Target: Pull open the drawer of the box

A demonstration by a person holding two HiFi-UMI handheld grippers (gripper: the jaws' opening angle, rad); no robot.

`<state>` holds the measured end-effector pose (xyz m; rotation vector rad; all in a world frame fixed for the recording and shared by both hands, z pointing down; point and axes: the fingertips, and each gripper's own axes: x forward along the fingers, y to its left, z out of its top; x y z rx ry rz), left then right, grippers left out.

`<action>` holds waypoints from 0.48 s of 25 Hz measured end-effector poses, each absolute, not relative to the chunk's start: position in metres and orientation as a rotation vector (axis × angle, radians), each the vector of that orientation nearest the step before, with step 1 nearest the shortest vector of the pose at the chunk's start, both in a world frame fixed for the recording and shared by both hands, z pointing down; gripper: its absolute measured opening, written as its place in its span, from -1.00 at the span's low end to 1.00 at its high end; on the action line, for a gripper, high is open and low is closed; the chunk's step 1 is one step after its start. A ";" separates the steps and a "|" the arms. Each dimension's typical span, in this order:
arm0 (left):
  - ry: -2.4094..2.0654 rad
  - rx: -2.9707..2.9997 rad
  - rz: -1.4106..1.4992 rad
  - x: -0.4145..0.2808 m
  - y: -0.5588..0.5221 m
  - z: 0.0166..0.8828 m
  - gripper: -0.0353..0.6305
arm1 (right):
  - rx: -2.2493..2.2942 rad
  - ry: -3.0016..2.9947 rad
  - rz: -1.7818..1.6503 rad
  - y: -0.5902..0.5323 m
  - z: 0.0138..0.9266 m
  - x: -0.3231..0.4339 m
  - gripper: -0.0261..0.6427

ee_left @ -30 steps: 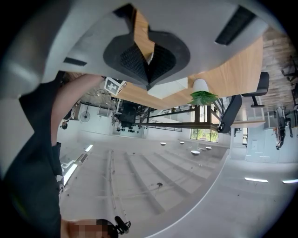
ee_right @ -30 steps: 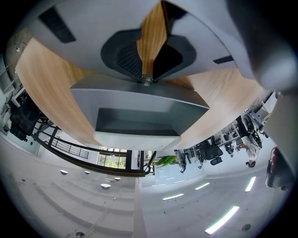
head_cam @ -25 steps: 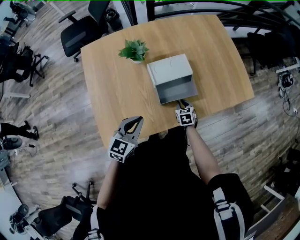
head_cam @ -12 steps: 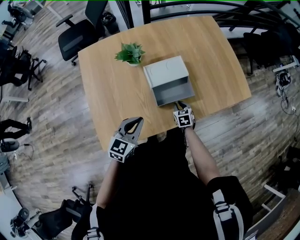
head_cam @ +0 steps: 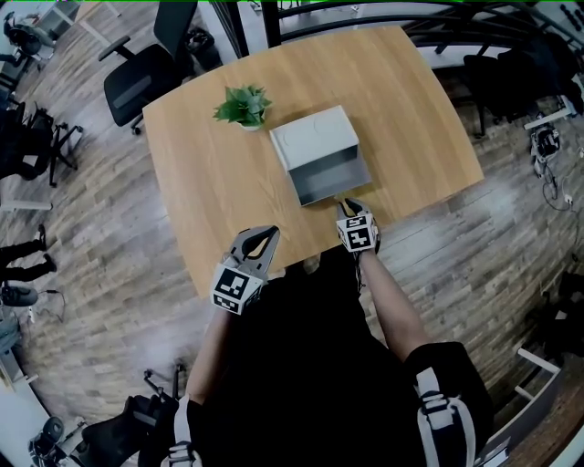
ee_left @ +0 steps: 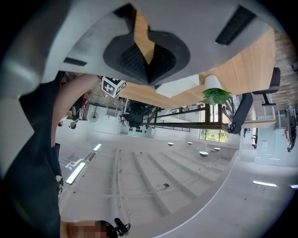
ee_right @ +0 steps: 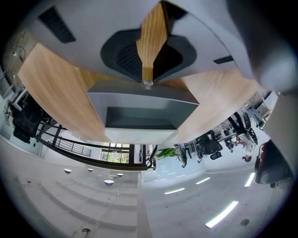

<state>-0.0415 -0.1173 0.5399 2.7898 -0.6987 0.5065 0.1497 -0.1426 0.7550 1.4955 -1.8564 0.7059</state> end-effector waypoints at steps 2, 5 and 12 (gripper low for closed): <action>-0.689 2.793 0.498 -0.040 -0.118 0.539 -0.82 | 1.521 -1.856 0.732 -0.140 0.749 0.154 -0.67; -0.668 2.803 0.491 -0.038 -0.118 0.538 -0.82 | 1.562 -1.868 0.733 -0.140 0.736 0.158 -0.68; -0.603 2.809 0.485 -0.036 -0.117 0.545 -0.82 | 1.672 -1.920 0.674 -0.132 0.691 0.157 -0.79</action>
